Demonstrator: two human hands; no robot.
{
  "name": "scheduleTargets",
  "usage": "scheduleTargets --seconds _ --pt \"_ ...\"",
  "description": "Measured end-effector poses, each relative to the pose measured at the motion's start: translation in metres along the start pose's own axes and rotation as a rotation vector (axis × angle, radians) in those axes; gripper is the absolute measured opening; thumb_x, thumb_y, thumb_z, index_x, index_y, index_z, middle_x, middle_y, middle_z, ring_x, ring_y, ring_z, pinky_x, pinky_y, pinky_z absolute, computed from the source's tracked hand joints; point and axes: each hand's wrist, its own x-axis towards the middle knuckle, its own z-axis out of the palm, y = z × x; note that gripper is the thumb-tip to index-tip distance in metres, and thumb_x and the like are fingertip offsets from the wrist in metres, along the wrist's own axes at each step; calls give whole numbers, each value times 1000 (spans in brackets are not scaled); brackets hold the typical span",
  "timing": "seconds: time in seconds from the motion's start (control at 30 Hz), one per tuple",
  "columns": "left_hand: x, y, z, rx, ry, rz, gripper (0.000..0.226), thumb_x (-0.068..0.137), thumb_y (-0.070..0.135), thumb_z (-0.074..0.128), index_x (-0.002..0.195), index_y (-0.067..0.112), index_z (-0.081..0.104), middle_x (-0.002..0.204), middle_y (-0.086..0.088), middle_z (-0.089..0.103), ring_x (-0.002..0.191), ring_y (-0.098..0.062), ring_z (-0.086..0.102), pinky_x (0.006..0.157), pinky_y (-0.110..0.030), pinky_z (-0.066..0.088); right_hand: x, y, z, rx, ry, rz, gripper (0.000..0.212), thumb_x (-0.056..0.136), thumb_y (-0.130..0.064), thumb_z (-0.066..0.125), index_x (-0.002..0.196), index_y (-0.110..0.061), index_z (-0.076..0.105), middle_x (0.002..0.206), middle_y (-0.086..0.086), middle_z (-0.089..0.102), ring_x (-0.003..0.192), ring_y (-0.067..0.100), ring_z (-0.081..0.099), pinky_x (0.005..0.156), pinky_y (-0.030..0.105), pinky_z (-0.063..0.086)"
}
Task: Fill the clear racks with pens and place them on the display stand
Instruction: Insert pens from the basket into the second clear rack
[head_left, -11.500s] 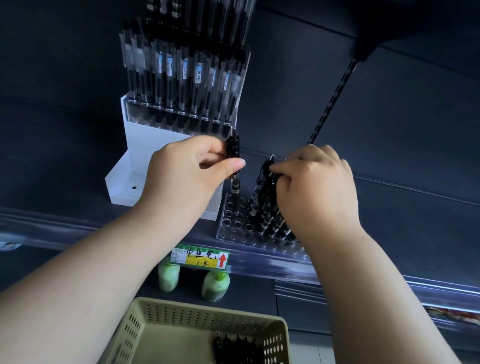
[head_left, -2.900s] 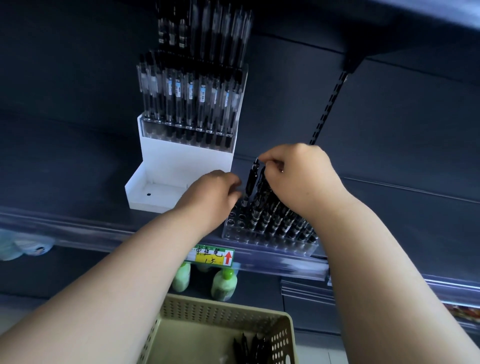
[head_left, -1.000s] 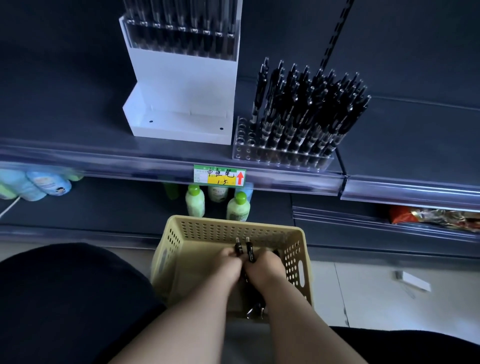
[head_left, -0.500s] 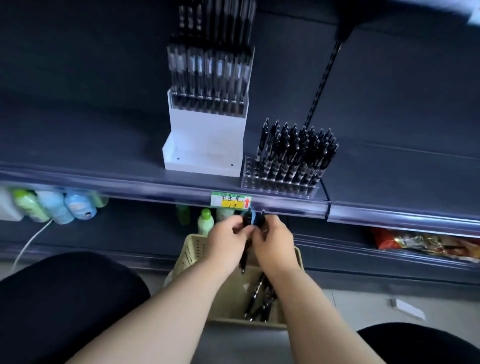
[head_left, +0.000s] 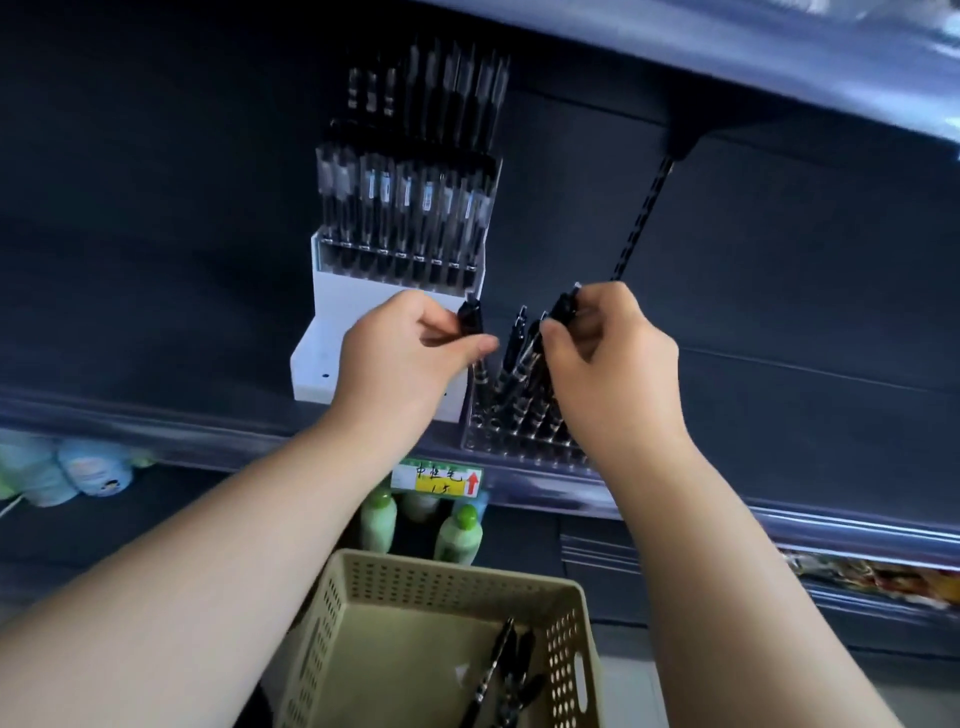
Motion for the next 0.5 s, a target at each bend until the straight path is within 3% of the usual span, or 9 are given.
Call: scheduleTargets --seconds 0.1,0.17,0.37,0.5 --pt "15 -5 9 37 -4 -18 27 66 37 82 66 27 57 67 14 66 63 8 61 54 -3 40 18 2 9 -129 -68 -28 24 88 -34 57 110 -24 52 83 -9 63 77 15 60 64 29 49" --pt "23 -9 16 62 -9 -20 28 65 36 82 64 27 57 65 14 63 63 7 58 52 -1 38 28 6 17 -218 -120 -35 26 88 -36 55 111 -25 51 91 -1 65 84 23 60 72 37 52" --pt "34 -24 19 64 6 -76 26 67 38 81 70 24 59 73 10 67 71 0 62 55 -8 41 38 17 34 -298 -170 -108 25 88 -31 56 109 -17 54 87 4 67 89 27 57 80 43 47" --pt "32 -26 19 74 -1 -87 25 69 38 80 72 24 59 74 11 67 71 1 62 55 -7 39 38 23 42 -383 -144 -150 26 88 -32 54 110 -18 54 88 0 67 93 26 53 82 36 39"
